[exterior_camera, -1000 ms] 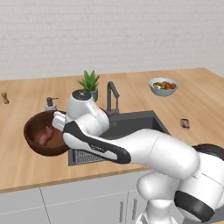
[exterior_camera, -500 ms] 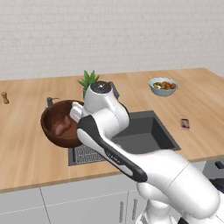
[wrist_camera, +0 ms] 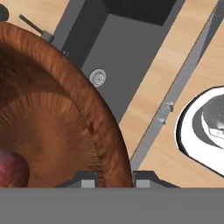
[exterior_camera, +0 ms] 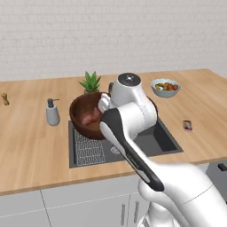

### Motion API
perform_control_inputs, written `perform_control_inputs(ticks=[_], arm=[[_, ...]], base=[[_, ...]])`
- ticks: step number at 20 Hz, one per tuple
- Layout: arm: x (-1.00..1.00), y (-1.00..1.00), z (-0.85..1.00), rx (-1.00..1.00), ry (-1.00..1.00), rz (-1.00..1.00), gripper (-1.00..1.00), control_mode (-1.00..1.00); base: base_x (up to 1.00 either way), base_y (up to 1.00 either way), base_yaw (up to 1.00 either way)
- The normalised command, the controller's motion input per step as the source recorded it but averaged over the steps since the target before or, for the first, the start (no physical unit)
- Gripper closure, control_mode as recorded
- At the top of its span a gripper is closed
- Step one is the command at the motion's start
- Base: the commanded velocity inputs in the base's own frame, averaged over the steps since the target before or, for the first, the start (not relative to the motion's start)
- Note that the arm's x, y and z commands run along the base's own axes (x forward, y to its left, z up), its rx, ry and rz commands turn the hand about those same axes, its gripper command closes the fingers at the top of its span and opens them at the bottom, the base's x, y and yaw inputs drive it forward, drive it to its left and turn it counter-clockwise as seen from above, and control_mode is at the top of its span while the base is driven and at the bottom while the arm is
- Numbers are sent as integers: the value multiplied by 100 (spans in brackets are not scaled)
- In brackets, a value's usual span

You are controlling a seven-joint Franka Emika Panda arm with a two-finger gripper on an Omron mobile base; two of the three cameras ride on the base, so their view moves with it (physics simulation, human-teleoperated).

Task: Pick the potato from the sink and place it in the bowl. Then pick the bowl and place it in the microwave. Then close the microwave door and press the start button.

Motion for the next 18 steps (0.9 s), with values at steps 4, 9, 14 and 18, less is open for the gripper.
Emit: perform_control_inputs(ticks=[4, 9, 14, 18], arm=[[-26, -92, 27, 4, 0, -17, 100, -100], [-15, -82, 13, 3, 0, -19, 100, -100], [0, -59, 2, 1, 0, -17, 100, -100], [-1, -41, 9, 0, 0, -11, 100, -100]], base=[[0, 0, 0], [0, 0, 0], [0, 0, 0], [0, 0, 0]])
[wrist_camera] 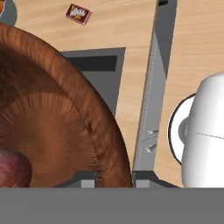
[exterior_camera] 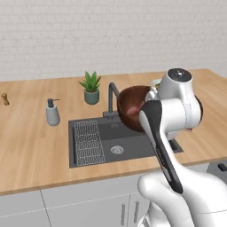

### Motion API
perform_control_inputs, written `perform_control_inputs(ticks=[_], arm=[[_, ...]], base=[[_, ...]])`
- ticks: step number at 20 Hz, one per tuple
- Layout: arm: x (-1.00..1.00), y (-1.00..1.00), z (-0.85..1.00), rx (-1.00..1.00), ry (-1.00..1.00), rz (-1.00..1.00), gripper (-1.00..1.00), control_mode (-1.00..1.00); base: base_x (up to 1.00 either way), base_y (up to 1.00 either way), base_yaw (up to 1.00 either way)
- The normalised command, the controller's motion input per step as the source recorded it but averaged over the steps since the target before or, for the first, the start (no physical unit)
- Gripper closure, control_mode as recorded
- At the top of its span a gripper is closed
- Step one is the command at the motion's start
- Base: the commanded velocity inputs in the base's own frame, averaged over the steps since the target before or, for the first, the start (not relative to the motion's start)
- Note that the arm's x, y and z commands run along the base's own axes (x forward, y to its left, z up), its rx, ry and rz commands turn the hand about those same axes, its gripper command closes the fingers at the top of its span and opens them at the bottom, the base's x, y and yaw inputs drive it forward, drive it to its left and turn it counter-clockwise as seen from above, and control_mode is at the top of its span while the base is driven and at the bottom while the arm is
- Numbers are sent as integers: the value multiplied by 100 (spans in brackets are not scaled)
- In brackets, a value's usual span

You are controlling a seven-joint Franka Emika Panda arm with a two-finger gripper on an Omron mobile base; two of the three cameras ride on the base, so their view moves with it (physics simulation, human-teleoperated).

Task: Pick the potato from the sink and place it in the bowl. Then pick the bowl and place it in the microwave. Then close the microwave door and press the start button.

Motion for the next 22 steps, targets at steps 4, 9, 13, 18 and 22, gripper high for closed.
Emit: perform_control_inputs(ticks=[4, 9, 13, 18, 22], arm=[[-5, -38, 5, 0, 0, -6, 100, -100], [-1, -9, 3, 0, 0, -1, 100, 100], [0, 0, 0, 0, 0, 0, 100, 100], [0, 0, 0, 0, 0, 0, 100, 100], [0, 0, 0, 0, 0, 0, 100, 100]], base=[[0, 0, 0], [-11, 0, 0], [-96, 0, 0], [-32, -10, -19], [0, -7, -94]])
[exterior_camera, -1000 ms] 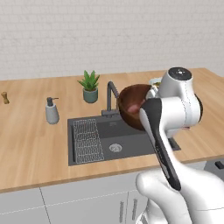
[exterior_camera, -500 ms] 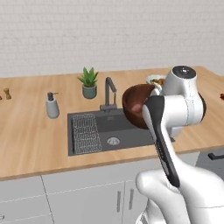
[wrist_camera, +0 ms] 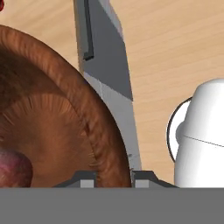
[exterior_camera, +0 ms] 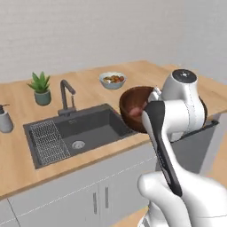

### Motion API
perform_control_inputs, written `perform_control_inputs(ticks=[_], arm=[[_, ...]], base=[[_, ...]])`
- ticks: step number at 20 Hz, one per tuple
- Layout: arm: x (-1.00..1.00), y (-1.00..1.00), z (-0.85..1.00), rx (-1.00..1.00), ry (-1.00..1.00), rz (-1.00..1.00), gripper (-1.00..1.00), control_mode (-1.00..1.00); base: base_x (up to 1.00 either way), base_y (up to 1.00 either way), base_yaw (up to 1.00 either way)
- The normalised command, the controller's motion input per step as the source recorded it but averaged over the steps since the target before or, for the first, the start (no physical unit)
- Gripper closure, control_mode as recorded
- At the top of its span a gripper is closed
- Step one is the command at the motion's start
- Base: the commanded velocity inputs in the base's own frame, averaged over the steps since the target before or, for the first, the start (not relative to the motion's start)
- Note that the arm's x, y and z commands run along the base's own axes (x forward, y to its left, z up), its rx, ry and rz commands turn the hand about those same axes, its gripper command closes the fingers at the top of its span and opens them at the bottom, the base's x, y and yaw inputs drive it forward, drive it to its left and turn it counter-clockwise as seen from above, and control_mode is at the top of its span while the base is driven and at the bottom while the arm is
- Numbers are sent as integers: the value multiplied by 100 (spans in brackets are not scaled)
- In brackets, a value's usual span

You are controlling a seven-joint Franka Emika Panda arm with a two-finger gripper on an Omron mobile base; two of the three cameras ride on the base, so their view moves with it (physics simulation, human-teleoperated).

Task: Pick the potato from the sink and place it in the bowl. Then pick the bowl and place it in the microwave. Then close the microwave door and press the start button.

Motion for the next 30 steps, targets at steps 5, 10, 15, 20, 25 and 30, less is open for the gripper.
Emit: perform_control_inputs(ticks=[5, 10, 15, 20, 25, 30], arm=[[0, 0, 0, 0, 0, 0, 100, 100], [0, 0, 0, 0, 0, 0, 100, 100], [0, 0, 0, 0, 0, 0, 100, 100], [0, 0, 0, 0, 0, 0, 100, 100], [0, 0, 0, 0, 0, 0, 100, 100], [0, 0, 0, 0, 0, 0, 100, 100]], base=[[0, 0, -100], [0, 0, -96], [0, 0, -91], [18, 0, -81], [86, -1, -50], [100, 0, -31]])
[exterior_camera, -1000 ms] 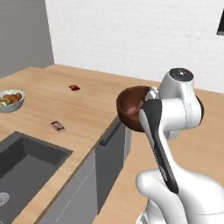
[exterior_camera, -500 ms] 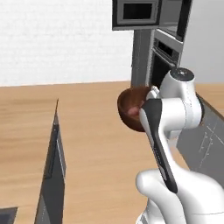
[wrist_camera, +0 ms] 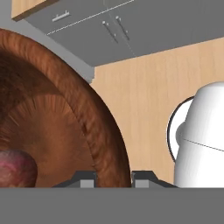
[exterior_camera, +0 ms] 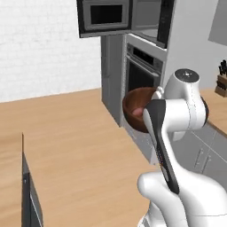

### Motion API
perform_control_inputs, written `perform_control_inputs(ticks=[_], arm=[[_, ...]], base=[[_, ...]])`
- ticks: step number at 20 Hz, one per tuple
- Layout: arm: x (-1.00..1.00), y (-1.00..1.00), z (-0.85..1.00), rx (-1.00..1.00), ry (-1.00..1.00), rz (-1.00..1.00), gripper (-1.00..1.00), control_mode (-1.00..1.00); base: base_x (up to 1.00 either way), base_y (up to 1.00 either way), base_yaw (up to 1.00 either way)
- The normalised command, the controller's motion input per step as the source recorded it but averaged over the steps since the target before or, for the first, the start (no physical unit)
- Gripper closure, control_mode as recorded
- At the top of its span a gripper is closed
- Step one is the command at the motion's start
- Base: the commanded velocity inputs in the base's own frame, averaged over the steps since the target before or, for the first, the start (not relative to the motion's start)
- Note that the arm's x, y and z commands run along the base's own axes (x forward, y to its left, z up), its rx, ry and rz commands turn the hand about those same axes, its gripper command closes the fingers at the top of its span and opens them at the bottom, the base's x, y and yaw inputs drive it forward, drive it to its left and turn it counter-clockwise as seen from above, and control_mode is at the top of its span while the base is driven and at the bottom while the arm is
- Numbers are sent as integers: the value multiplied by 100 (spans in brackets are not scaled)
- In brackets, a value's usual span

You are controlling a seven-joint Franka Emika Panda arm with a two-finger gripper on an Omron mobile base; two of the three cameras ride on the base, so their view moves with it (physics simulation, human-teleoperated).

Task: Pick the potato from the sink and place it in the bowl. Then pick the bowl and place it in the microwave. Then close the microwave door and press the start button.

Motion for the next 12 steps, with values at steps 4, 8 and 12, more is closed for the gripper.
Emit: perform_control_inputs(ticks=[4, 8, 12], arm=[[0, 0, 0, 0, 0, 0, 100, 100], [0, 0, 0, 0, 0, 0, 100, 100], [0, 0, 0, 0, 0, 0, 100, 100]], base=[[100, 0, -26], [100, 1, -26], [100, 2, -31]])
